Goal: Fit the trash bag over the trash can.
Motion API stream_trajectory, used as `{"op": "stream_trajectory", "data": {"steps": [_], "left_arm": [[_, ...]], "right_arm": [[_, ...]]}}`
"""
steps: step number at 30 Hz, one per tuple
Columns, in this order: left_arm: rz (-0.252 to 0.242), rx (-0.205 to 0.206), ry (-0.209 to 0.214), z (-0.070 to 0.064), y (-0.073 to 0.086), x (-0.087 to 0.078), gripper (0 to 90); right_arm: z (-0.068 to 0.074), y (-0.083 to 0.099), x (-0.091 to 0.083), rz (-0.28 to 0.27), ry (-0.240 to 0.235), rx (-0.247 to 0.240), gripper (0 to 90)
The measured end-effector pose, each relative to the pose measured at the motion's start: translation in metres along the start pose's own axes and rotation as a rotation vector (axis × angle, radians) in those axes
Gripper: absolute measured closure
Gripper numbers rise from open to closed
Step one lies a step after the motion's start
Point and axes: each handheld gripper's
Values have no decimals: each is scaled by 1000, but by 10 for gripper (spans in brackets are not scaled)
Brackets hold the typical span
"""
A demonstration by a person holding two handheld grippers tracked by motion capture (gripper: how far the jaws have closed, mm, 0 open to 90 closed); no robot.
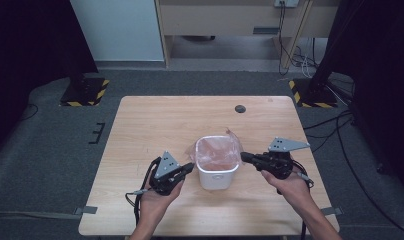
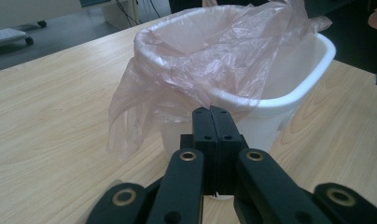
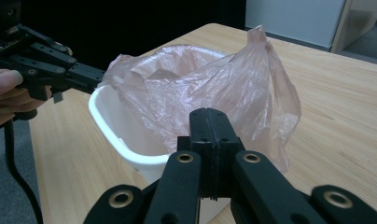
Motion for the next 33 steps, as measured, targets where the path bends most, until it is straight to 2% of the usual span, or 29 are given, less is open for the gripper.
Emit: {"op": "stream_trajectory", "data": {"steps": [3,8,10,16,19,23,33], "left_arm": [[2,11,-4,-3,1,-3,900],[31,29,0,-7,6,-1,900],[46,37,-2,-6,7,1,900],[45,39,-12,-7,8,2,900],[56,48,-10,-8,9,3,900],[97,80,-16,-9,13,7,900],[146,79,-26,-3,21,19,900]], "right_arm": [[3,2,-3,-7,-18,-20,900],[7,13,-6,14,-42,-44,900],[7,17,-6,34,-52,-57,900],[9,29,0,84,-77,-92,900],[9,33,4,114,-71,-109,900],[9,38,11,139,-66,-112,900],[9,47,23,178,-53,-128,900]]}}
Point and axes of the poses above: each handheld gripper's, and its own axes: x roughly forward along the jaws, y roughly out of its underside, z roughly to its left, and after that the axes turned 10 degrees about x, right-handed
